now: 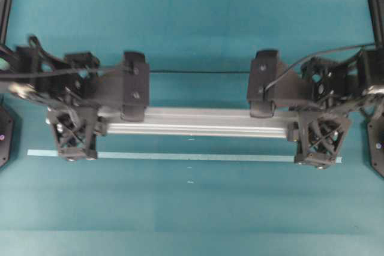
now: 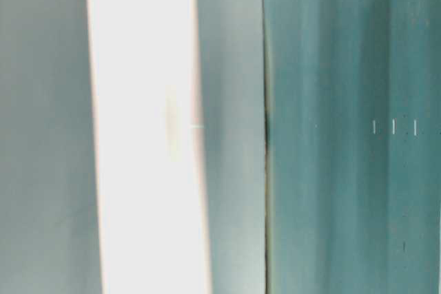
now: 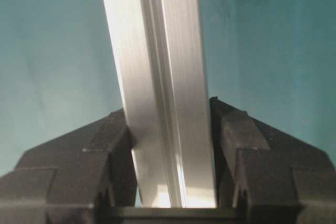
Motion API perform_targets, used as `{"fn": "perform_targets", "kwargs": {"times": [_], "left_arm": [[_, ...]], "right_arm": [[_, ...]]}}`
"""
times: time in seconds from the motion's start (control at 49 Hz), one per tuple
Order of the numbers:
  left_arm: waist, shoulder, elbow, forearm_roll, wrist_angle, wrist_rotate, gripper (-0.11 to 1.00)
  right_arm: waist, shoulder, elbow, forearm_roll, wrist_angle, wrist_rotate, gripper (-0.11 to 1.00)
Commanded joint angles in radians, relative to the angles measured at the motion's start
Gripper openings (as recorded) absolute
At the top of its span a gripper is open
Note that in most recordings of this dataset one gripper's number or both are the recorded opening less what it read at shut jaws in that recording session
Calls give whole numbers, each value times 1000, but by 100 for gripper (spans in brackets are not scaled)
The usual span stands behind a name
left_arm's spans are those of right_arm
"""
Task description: Lift the metal rail with both hands and move it towards you.
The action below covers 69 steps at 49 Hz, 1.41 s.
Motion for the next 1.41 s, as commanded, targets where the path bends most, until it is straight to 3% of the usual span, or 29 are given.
{"fn": "perform_targets", "kwargs": {"times": [0.0, 0.49, 0.838, 1.389], "left_arm": [[12, 8, 25, 5, -51, -14, 28], [31, 77, 176, 5, -236, -23, 28], [35, 132, 219, 3, -348, -48, 28], [25, 207, 250, 3, -480, -48, 28]], "right_arm": [[-8, 3, 29, 5, -63, 6, 41], [0, 106, 198, 5, -325, -35, 41], [0, 193, 216, 8, -396, -100, 41], [9, 242, 270, 23, -480, -100, 41]]}}
